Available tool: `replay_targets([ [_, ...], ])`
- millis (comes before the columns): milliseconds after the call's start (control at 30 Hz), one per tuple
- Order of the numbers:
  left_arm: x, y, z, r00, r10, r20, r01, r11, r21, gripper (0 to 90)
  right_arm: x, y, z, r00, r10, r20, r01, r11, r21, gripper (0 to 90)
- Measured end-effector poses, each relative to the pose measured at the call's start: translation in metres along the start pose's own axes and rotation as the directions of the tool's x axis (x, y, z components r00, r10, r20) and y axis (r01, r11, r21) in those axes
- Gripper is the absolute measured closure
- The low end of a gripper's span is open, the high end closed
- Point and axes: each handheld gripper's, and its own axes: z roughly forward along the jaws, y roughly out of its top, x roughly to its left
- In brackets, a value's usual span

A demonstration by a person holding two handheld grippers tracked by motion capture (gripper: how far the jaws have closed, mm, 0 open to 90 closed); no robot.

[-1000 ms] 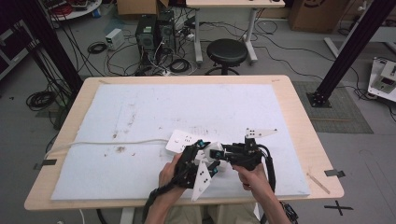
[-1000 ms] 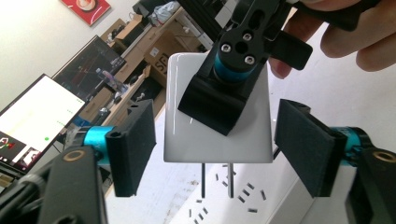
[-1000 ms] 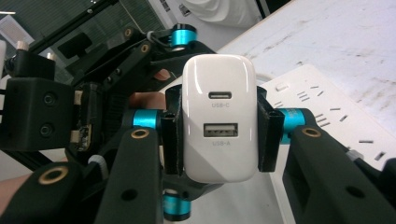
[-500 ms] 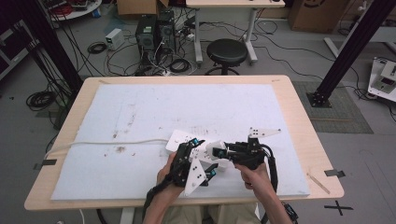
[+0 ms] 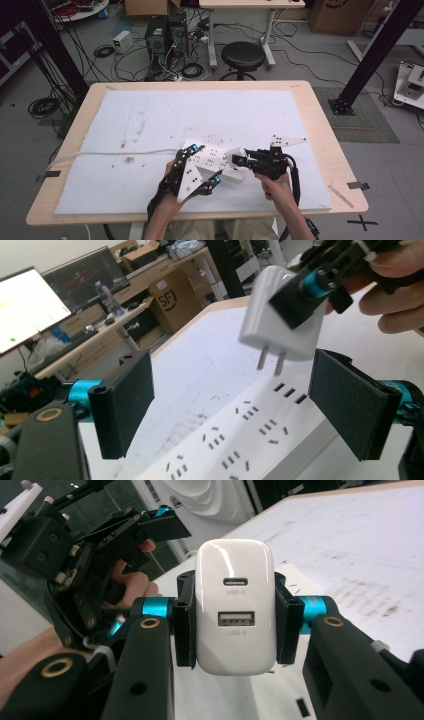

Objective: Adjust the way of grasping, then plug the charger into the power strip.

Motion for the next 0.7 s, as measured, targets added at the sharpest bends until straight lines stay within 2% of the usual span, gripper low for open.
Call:
replay_targets([
  [33, 0.005, -0.003, -0.003, 0.9996, -0.027, -0.009, 0.027, 0.9996, 0.013, 18.4, 0.000, 0.000, -0.001, 1.0000, -0.004, 0.003, 0.004, 1.0000, -0.003, 63.1],
  [67, 0.005, -0.003, -0.003, 0.9996, -0.027, -0.009, 0.027, 0.9996, 0.013, 18.4, 0.000, 0.000, -0.001, 1.0000, -0.004, 0.003, 0.004, 1.0000, -0.003, 63.1],
  [133, 0.013, -0.010, -0.009, 0.9947, -0.094, -0.042, 0.095, 0.9952, 0.023, 18.5, -0.001, 0.000, -0.004, 0.9998, -0.007, 0.019, 0.007, 1.0000, -0.007, 63.1],
  [167, 0.013, -0.010, -0.009, 0.9947, -0.094, -0.042, 0.095, 0.9952, 0.023, 18.5, -0.001, 0.000, -0.004, 0.9998, -0.007, 0.019, 0.007, 1.0000, -0.007, 63.1],
  [200, 0.023, -0.019, -0.018, 0.9849, -0.157, -0.074, 0.161, 0.9856, 0.053, 18.5, -0.002, 0.000, -0.006, 0.9995, -0.012, 0.028, 0.012, 0.9999, -0.007, 63.1],
  [233, 0.028, -0.023, -0.021, 0.9779, -0.189, -0.089, 0.195, 0.9788, 0.063, 18.5, -0.002, 0.001, -0.009, 0.9988, -0.023, 0.044, 0.023, 0.9997, -0.002, 63.1],
  [267, 0.028, -0.023, -0.021, 0.9779, -0.189, -0.089, 0.195, 0.9788, 0.063, 18.7, -0.002, 0.001, -0.009, 0.9988, -0.023, 0.044, 0.023, 0.9997, -0.002, 63.1],
  [300, 0.036, -0.030, -0.030, 0.9654, -0.232, -0.119, 0.241, 0.9679, 0.070, 18.7, -0.004, 0.001, -0.010, 0.9986, -0.027, 0.046, 0.027, 0.9996, -0.001, 63.1],
  [333, 0.036, -0.030, -0.030, 0.9654, -0.232, -0.119, 0.241, 0.9679, 0.070, 19.7, -0.004, 0.001, -0.010, 0.9986, -0.027, 0.046, 0.027, 0.9996, -0.001, 63.1],
  [367, 0.044, -0.036, -0.038, 0.9538, -0.263, -0.146, 0.275, 0.9591, 0.068, 19.7, -0.005, 0.001, -0.013, 0.9973, -0.036, 0.064, 0.035, 0.9993, 0.015, 63.1],
  [433, 0.050, -0.040, -0.043, 0.9444, -0.284, -0.165, 0.299, 0.9519, 0.069, 20.4, -0.007, 0.003, -0.015, 0.9947, -0.058, 0.084, 0.056, 0.9981, 0.026, 63.1],
  [467, 0.050, -0.040, -0.043, 0.9444, -0.284, -0.165, 0.299, 0.9519, 0.069, 20.4, -0.007, 0.003, -0.015, 0.9947, -0.058, 0.084, 0.056, 0.9981, 0.026, 63.1],
  [500, 0.056, -0.043, -0.048, 0.9370, -0.301, -0.178, 0.318, 0.9453, 0.075, 20.3, -0.009, 0.005, -0.016, 0.9932, -0.070, 0.093, 0.067, 0.9972, 0.032, 63.1],
  [533, 0.058, -0.043, -0.049, 0.9333, -0.310, -0.181, 0.328, 0.9417, 0.076, 20.4, -0.009, 0.005, -0.016, 0.9929, -0.072, 0.095, 0.069, 0.9970, 0.034, 63.1],
  [600, 0.058, -0.043, -0.049, 0.9333, -0.310, -0.181, 0.328, 0.9417, 0.076, 20.4, -0.009, 0.006, -0.016, 0.9919, -0.079, 0.099, 0.076, 0.9964, 0.038, 63.1],
  [633, 0.062, -0.046, -0.054, 0.9210, -0.334, -0.200, 0.356, 0.9311, 0.082, 20.4, -0.009, 0.006, -0.016, 0.9919, -0.079, 0.099, 0.076, 0.9964, 0.038, 63.1],
  [700, 0.064, -0.048, -0.056, 0.9129, -0.348, -0.213, 0.373, 0.9234, 0.090, 20.4, -0.008, 0.009, -0.015, 0.9879, -0.105, 0.114, 0.099, 0.9937, 0.053, 63.1],
])
